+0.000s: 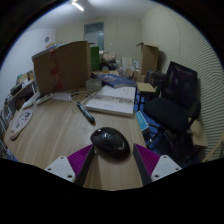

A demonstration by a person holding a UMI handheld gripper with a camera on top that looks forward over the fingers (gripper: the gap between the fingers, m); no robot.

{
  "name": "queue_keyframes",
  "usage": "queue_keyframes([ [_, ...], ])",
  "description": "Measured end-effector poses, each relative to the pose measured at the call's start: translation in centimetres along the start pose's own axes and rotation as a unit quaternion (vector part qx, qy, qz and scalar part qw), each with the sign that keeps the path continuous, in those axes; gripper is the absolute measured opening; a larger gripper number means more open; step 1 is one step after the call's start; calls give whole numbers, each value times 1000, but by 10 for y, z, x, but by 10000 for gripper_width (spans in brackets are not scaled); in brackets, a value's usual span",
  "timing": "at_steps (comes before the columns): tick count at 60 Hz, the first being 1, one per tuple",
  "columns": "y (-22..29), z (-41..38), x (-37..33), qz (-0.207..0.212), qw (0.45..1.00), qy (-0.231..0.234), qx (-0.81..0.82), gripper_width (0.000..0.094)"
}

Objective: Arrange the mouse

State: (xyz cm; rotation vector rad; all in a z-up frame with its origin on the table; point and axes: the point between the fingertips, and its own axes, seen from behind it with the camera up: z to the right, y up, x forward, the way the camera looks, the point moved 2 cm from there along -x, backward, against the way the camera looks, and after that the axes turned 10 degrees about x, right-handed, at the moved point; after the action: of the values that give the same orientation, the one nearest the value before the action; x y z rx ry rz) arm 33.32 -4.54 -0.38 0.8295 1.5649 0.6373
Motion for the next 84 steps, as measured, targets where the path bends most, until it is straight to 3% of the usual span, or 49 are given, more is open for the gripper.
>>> queue_keyframes([
  [15, 26, 5, 35, 19, 1000, -2, 4, 778],
  [20, 32, 8, 42, 21, 1000, -14, 12, 713],
  [22, 34, 11, 44, 22, 999, -23, 17, 585],
  [39, 32, 15, 43, 0, 991, -109, 81, 425],
  [45, 39, -9, 21, 6, 988, -116, 101, 368],
  [51, 75, -69, -18, 52, 989, -109, 89, 368],
  [58, 123, -196, -50, 100, 991, -59, 67, 370],
  [64, 131, -317, -46, 112, 992, -13, 49, 369],
  [74, 57, -462, 1, 52, 998, 22, 29, 367],
  [84, -24, -508, 47, -12, 1000, 3, 7, 377],
])
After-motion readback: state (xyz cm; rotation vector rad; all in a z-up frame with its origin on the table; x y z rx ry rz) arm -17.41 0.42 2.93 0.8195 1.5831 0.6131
